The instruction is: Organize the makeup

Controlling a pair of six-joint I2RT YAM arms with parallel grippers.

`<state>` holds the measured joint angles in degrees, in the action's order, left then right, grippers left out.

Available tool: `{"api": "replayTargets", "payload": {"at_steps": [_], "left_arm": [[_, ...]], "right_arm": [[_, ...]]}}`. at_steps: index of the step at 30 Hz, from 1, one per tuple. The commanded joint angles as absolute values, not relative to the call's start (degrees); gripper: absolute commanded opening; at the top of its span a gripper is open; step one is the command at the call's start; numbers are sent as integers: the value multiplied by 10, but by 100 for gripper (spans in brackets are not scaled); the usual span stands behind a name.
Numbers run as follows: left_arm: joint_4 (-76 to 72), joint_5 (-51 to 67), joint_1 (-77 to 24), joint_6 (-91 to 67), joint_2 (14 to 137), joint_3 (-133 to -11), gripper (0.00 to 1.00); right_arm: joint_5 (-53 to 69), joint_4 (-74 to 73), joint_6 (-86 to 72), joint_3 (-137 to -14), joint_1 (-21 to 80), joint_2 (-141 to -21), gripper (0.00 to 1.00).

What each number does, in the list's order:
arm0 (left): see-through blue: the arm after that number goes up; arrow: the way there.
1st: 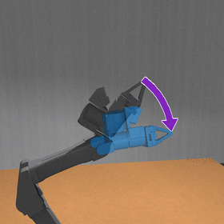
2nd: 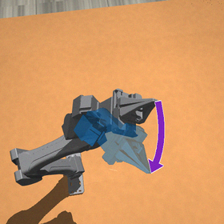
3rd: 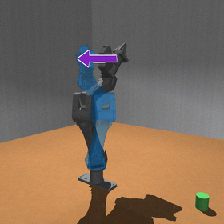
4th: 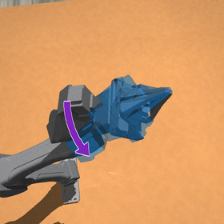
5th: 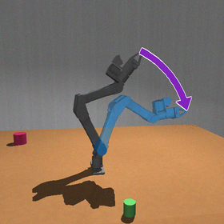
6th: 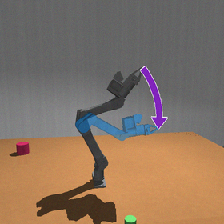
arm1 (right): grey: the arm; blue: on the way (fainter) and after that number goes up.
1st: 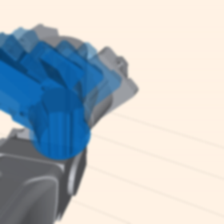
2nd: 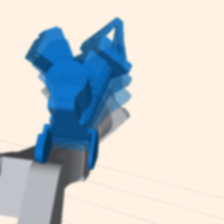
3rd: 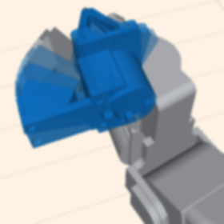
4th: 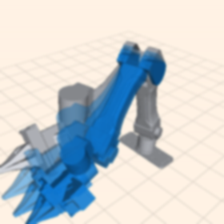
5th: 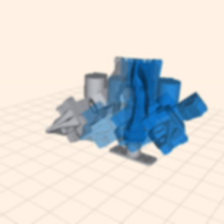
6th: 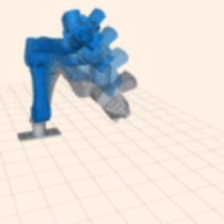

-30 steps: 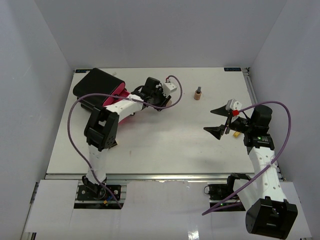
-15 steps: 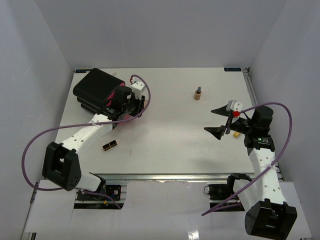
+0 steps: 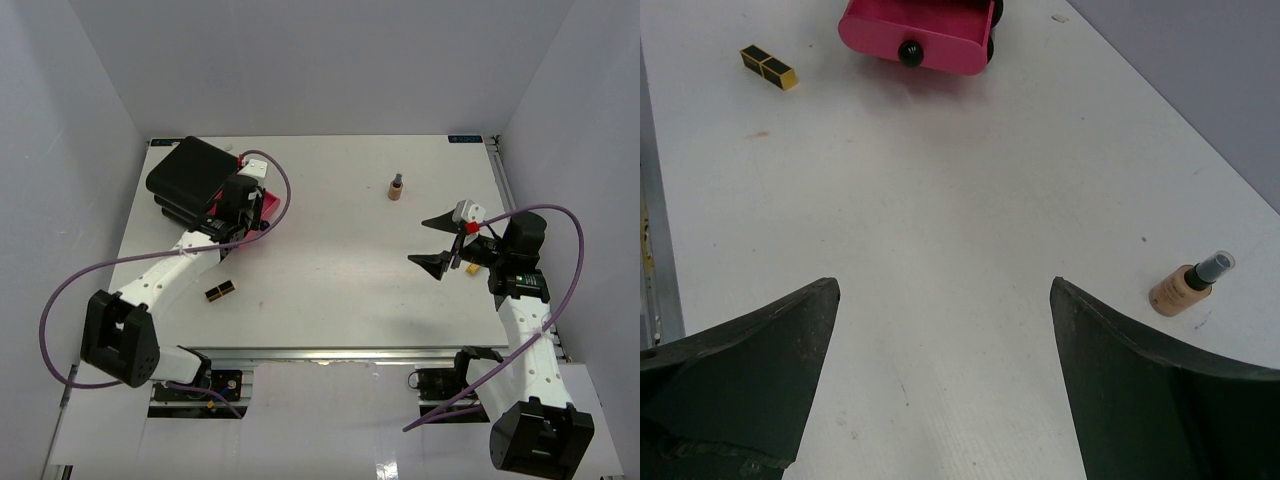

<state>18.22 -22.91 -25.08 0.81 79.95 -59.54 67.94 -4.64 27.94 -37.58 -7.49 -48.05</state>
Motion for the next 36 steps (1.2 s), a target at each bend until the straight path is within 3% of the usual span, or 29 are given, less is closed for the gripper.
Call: {"api": "replayTargets", "payload": {"at_steps": [1, 5, 7, 13, 23, 29, 31, 36], "left_arm": [[162, -290, -245, 47, 842, -645, 8], [157, -282, -241, 59, 861, -651, 33], [158, -271, -241, 58, 860, -649, 59], [166, -228, -241, 55, 838, -649, 98], [182, -42, -241, -2, 702, -626, 98], [176, 15, -241, -63, 532, -525, 98], [164, 11, -241, -77, 466, -476, 98], [139, -13, -241, -83, 374, -419, 98]], "right_arm": [[691, -45, 281, -377, -78, -481, 93], [690, -46, 282, -377, -79, -484, 93], [690, -45, 282, -377, -79, -485, 93], [689, -46, 283, -376, -79, -488, 93], [617, -14, 220, -374, -78, -519, 93], [319, -25, 131, -461, 0, -638, 97], [181, -43, 106, -524, 52, -710, 91], [65, -29, 58, -630, 103, -855, 90]]}}
